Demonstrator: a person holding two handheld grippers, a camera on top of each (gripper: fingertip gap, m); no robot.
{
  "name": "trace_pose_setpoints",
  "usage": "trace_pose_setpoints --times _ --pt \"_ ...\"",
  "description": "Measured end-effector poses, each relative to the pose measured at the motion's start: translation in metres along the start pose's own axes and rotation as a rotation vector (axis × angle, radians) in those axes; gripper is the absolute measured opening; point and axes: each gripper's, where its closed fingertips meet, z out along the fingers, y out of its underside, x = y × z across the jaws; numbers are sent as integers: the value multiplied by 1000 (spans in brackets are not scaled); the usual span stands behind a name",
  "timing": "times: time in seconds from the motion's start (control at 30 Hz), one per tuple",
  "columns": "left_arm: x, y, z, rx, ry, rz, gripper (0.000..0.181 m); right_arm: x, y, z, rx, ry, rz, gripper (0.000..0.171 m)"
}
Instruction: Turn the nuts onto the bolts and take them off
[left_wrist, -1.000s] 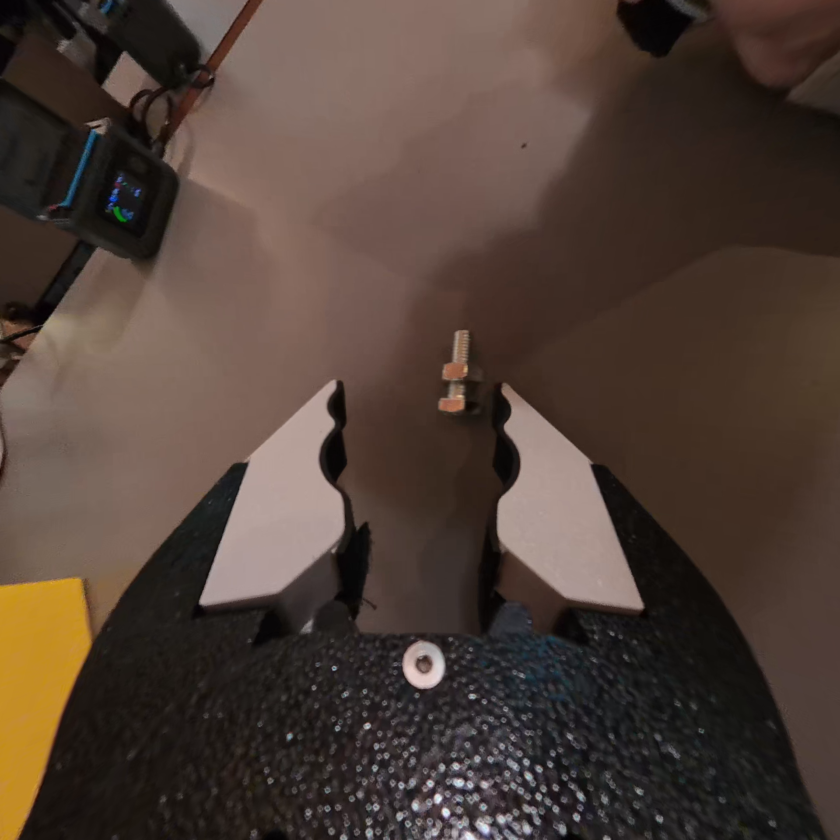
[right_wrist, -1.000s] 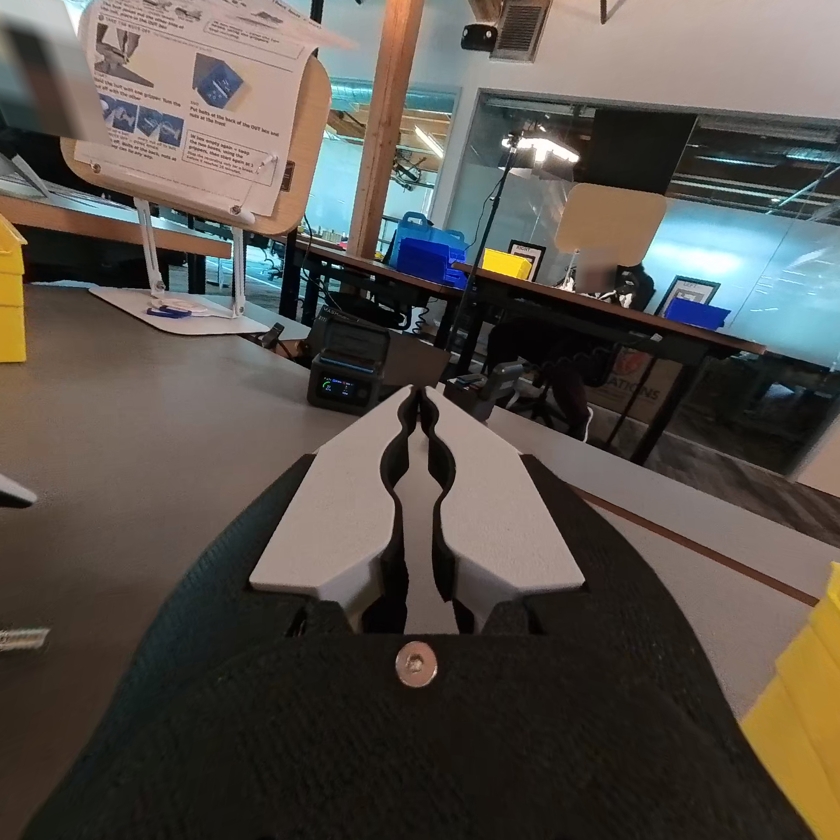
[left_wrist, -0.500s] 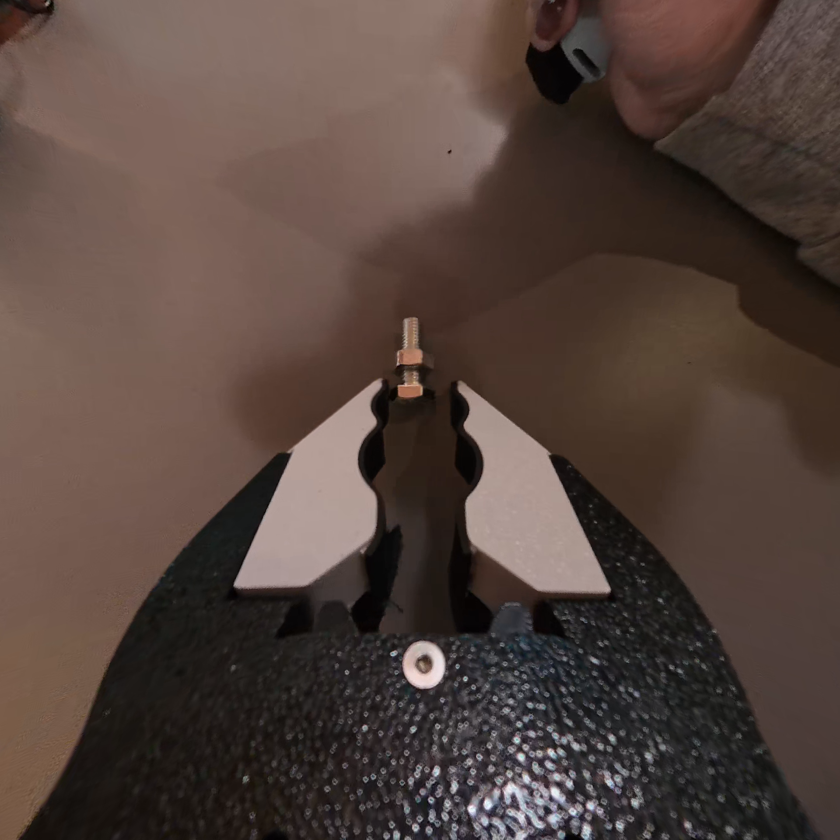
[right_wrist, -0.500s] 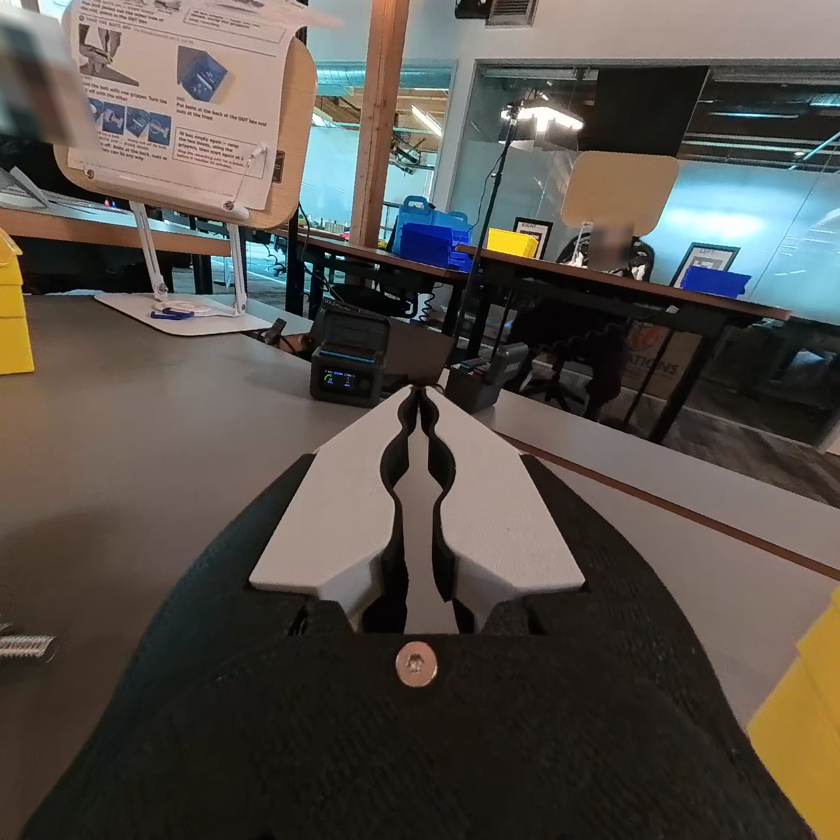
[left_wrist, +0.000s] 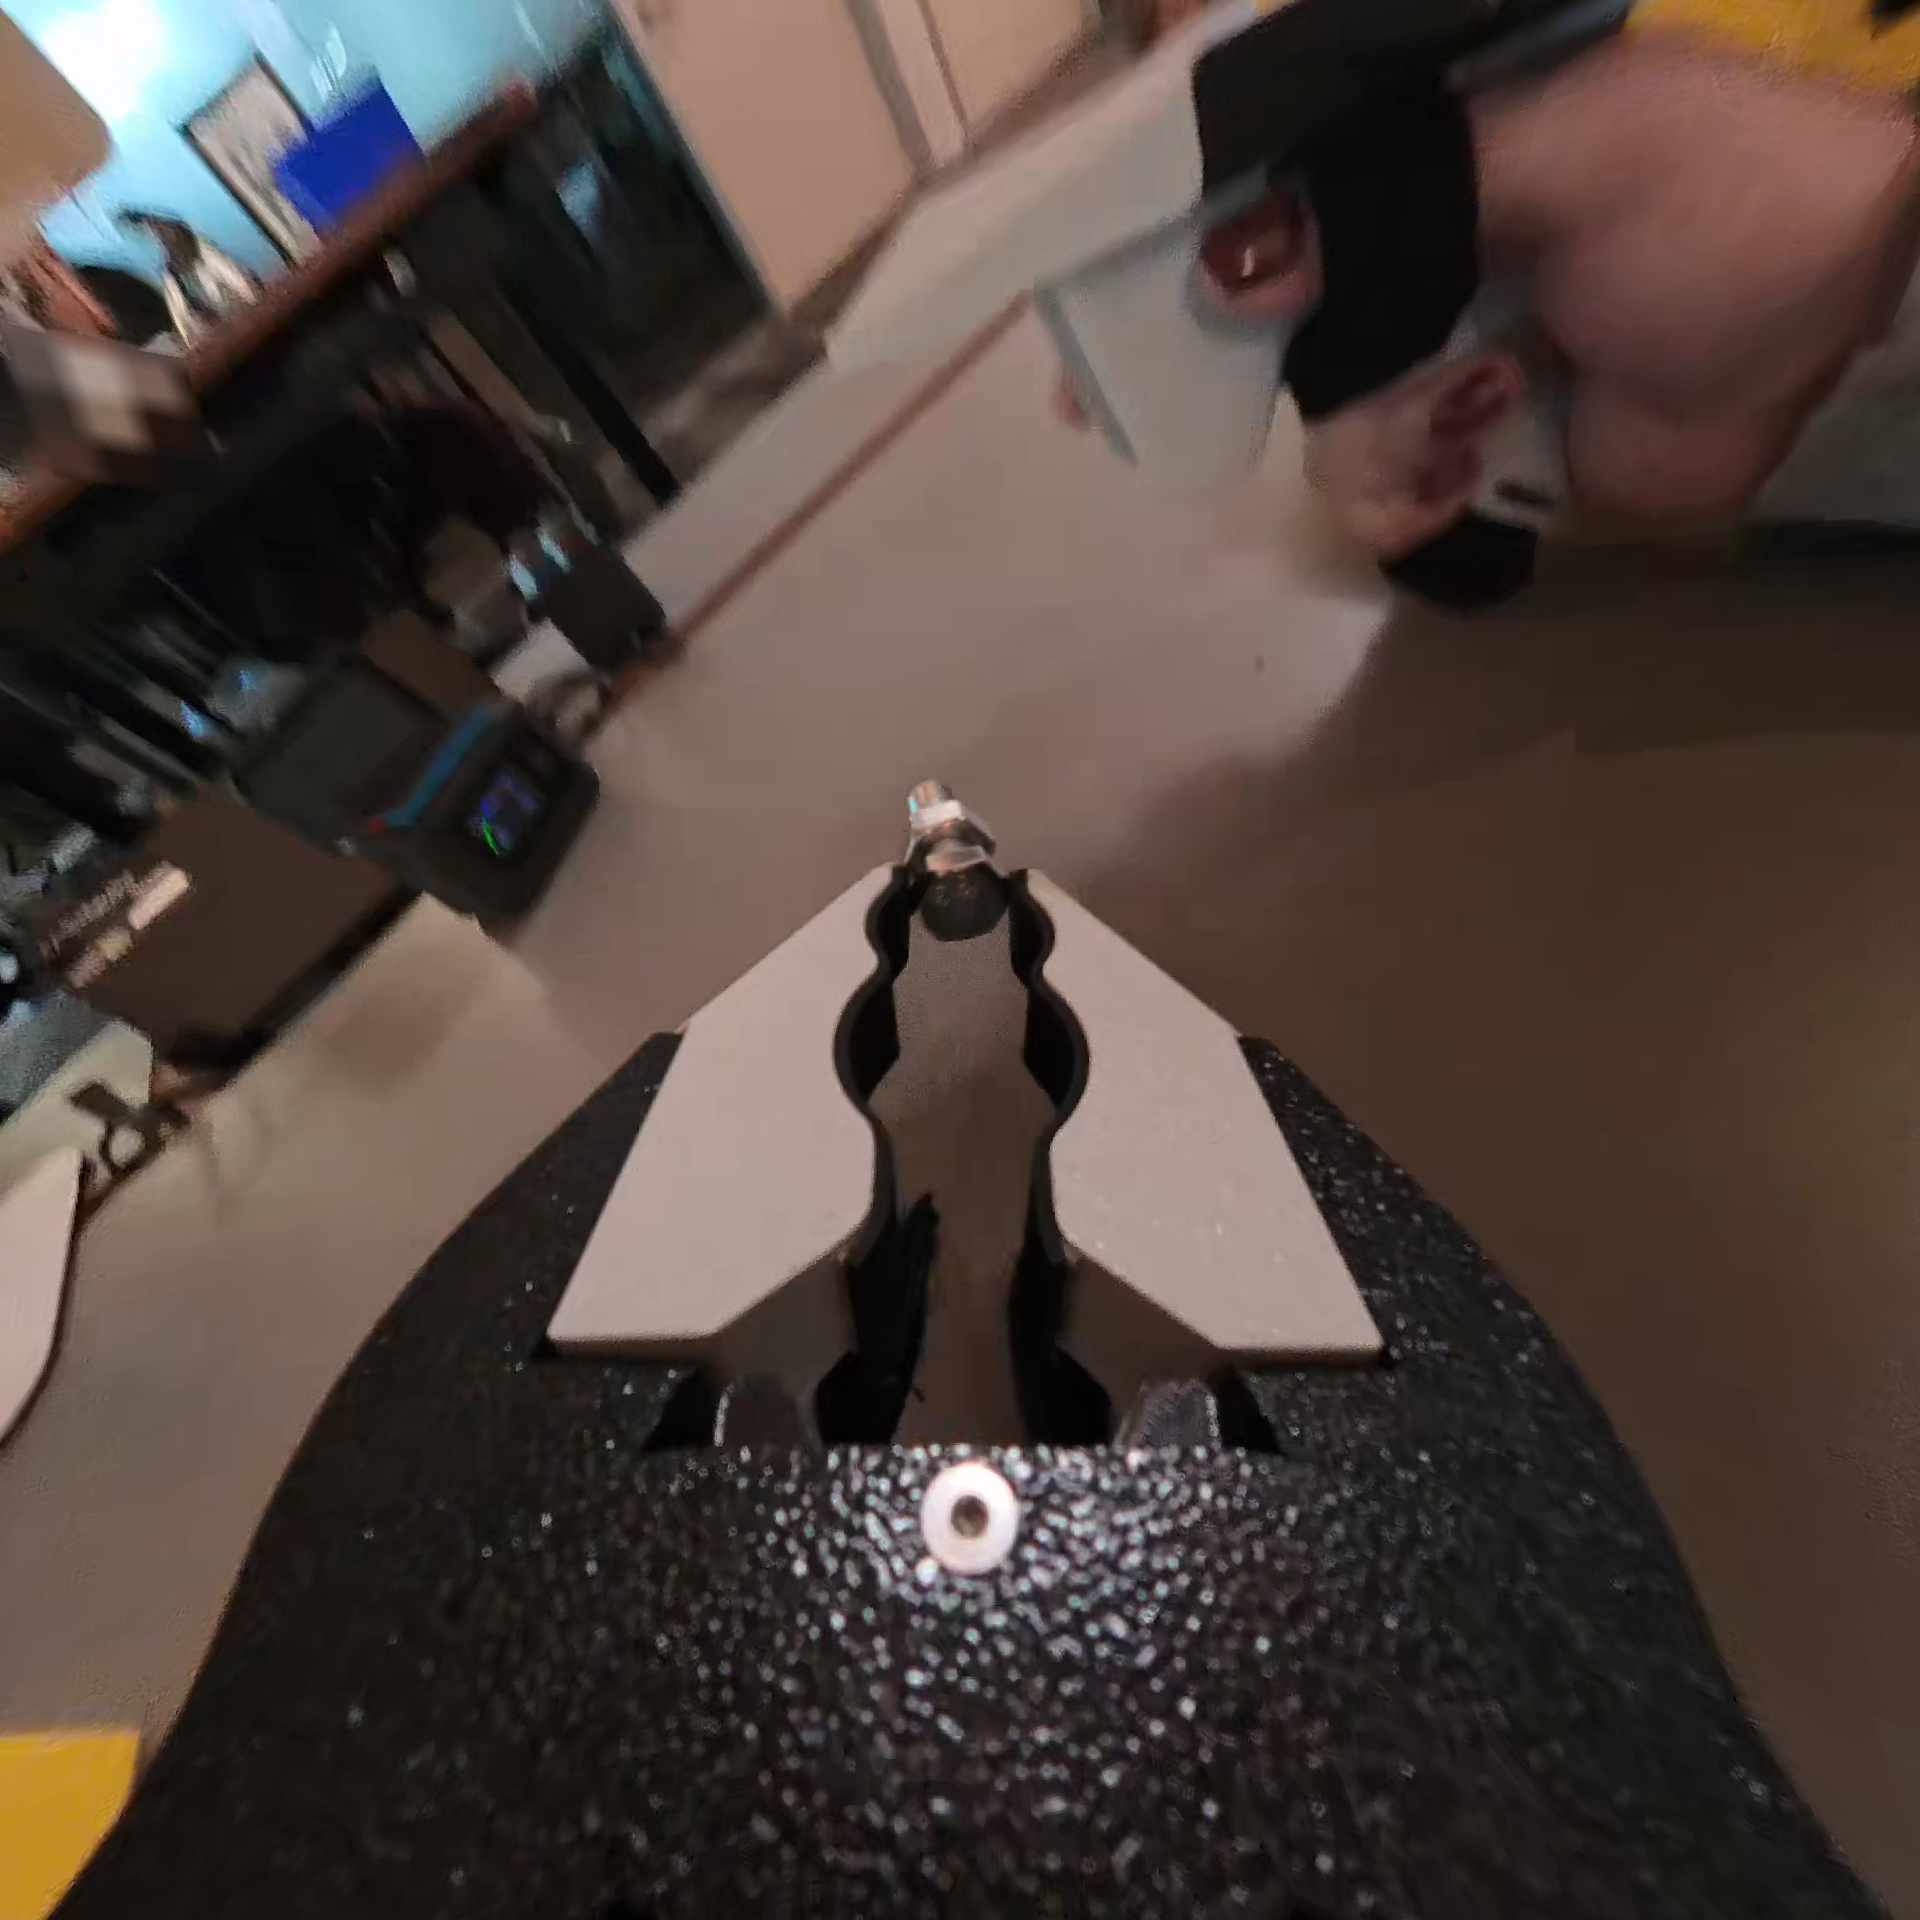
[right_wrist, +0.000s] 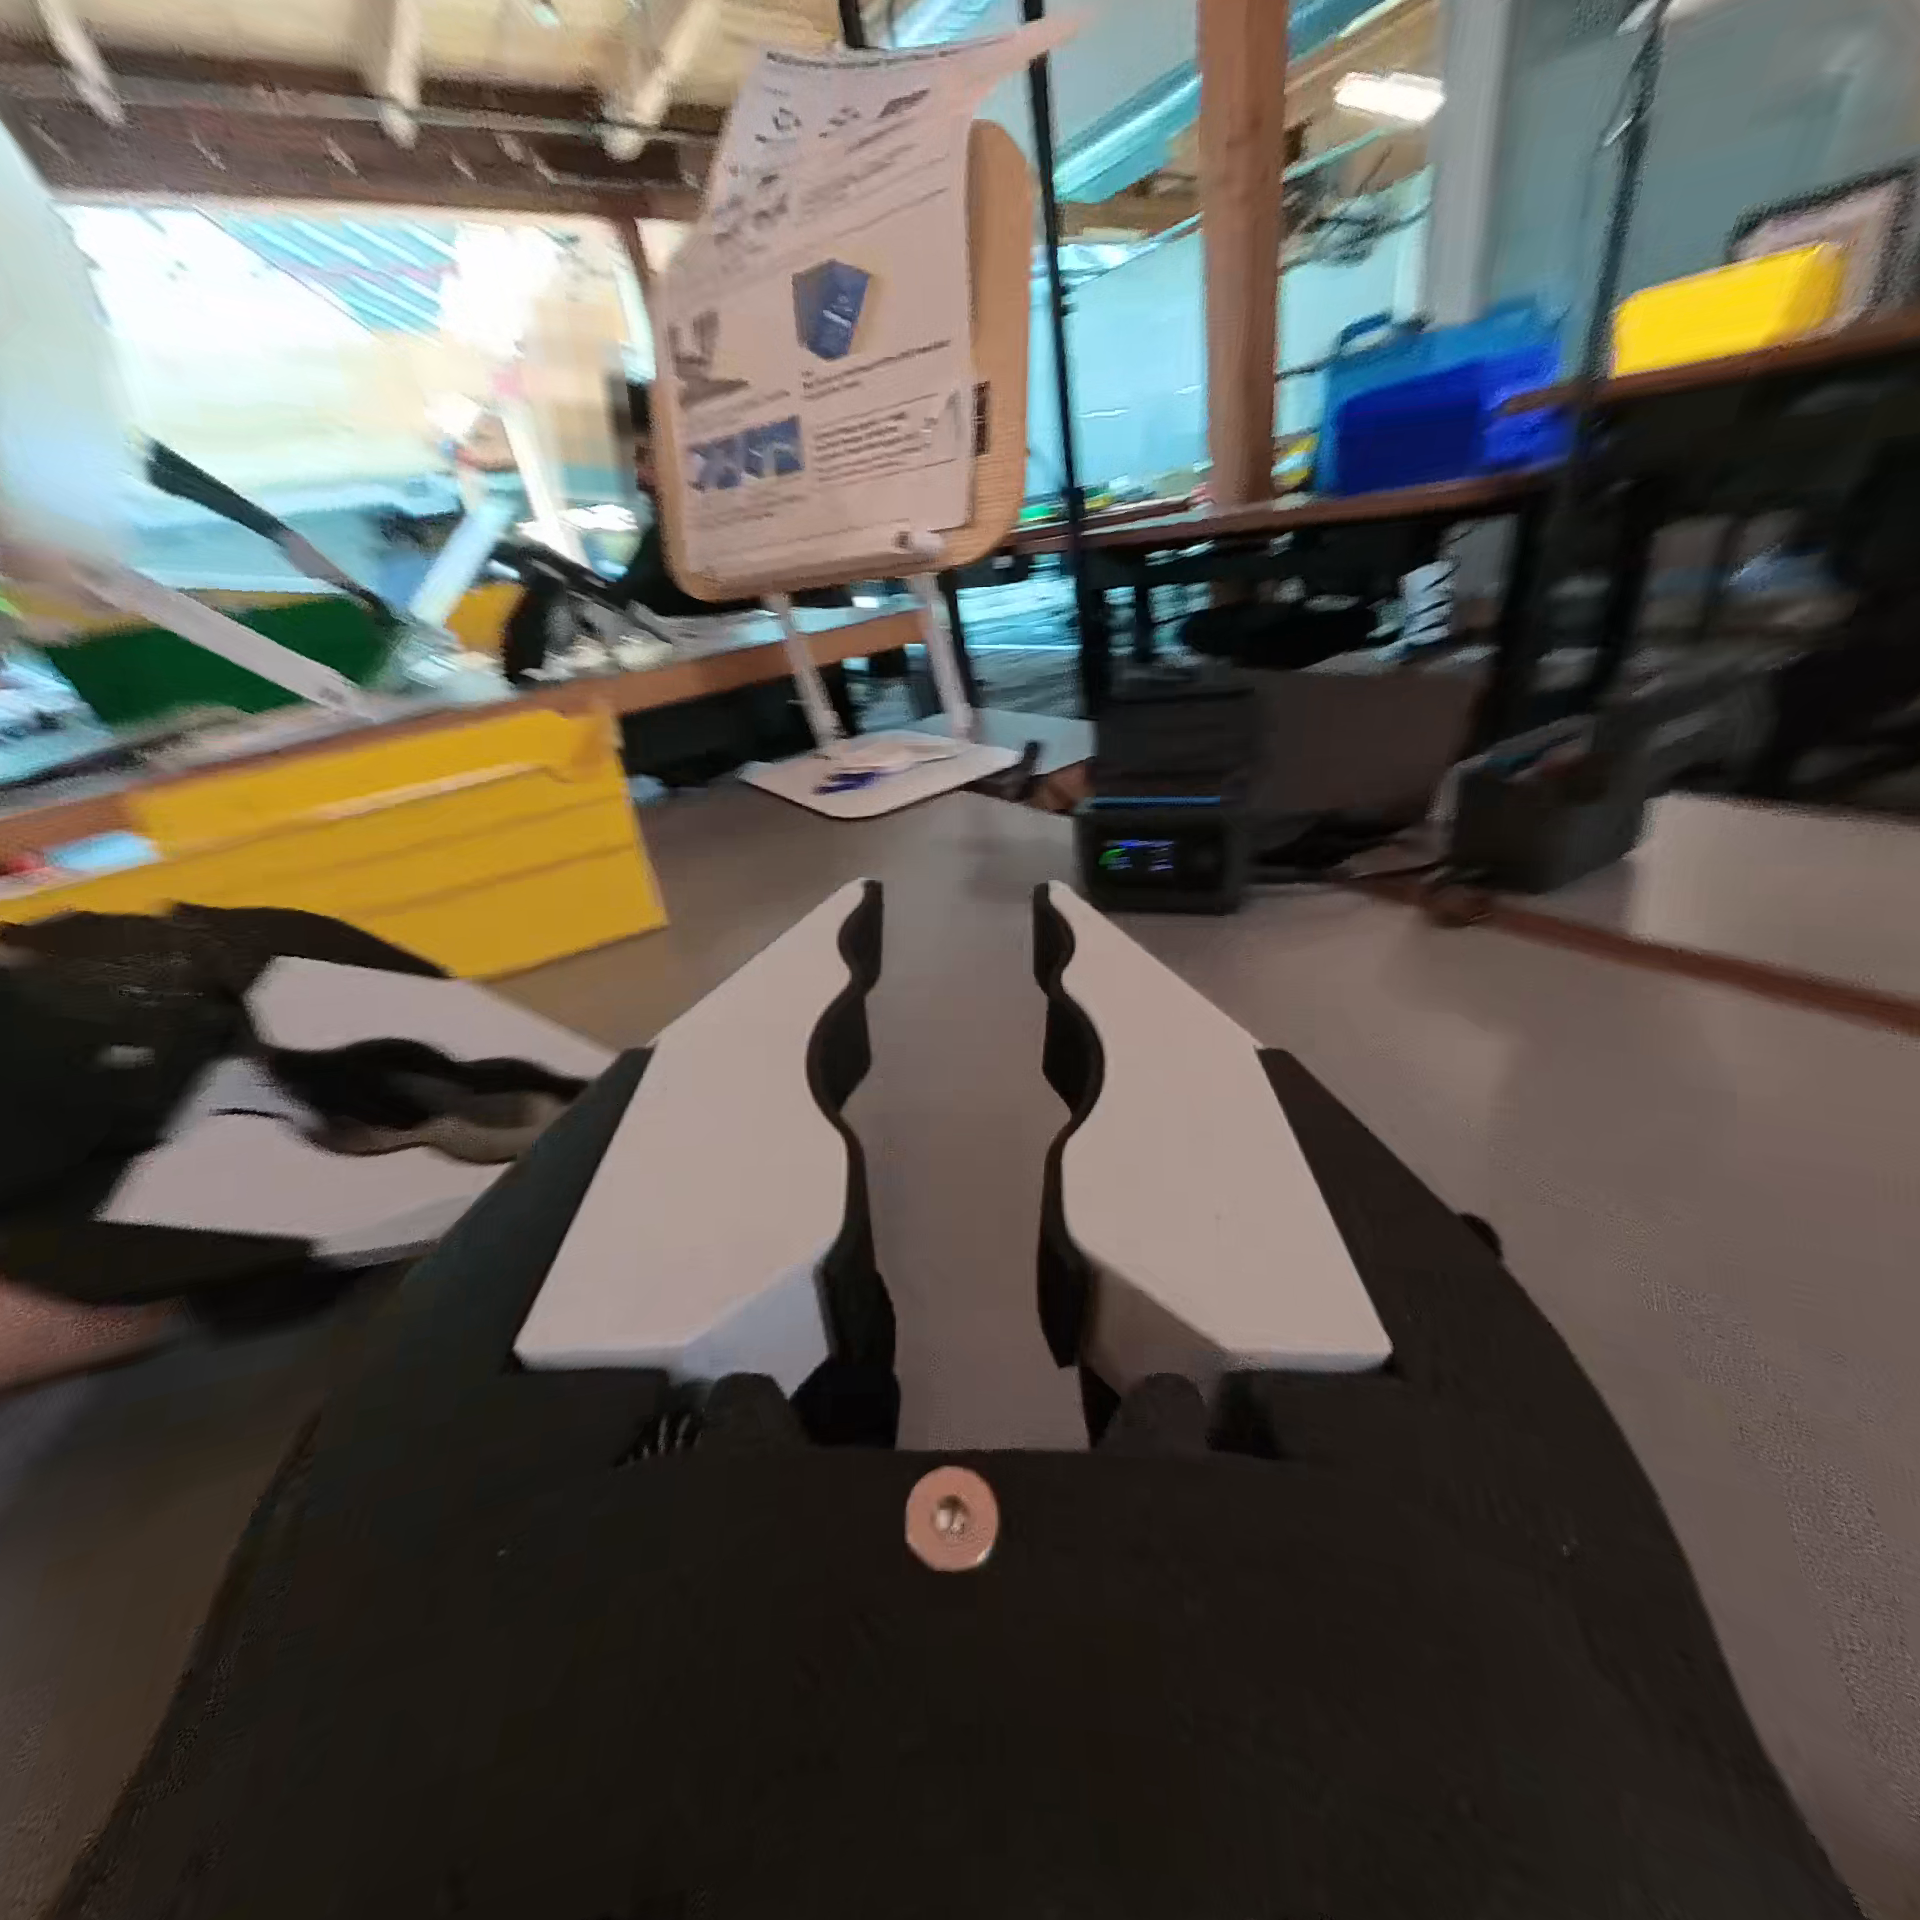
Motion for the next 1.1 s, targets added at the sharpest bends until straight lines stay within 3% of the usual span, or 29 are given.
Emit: trace_pose_setpoints --times 0.03,0.17,0.27,0.37,0.47,0.87,0.97,1.0,1.07,1.1 --pt "-2 -12 0 69 4 13 17 -4 1 0 -5 -63 99 27" --pt "-7 -45 -3 288 13 40 17 -29 -7 -3 -14 -421 622 28" --pt "-6 -52 -7 349 10 73 17 -36 -1 -5 -52 -535 805 31" --pt "-4 -57 -12 387 20 80 17 -51 9 -4 -137 -586 790 27" --pt "-6 -57 -14 398 15 72 17 -59 13 -3 -166 -602 740 11" --pt "-2 -57 -15 388 9 121 17 -64 10 -4 -137 -631 708 10" --pt "3 -58 -16 409 111 3 17 -65 7 -7 -131 -645 658 8" --pt "6 -60 -17 417 168 -66 19 -66 5 -9 -125 -653 629 8" --pt "1 -68 -21 463 241 -256 64 -70 3 -14 -117 -679 567 8" --pt "3 -71 -24 480 313 -337 65 -72 1 -17 -107 -693 537 7"
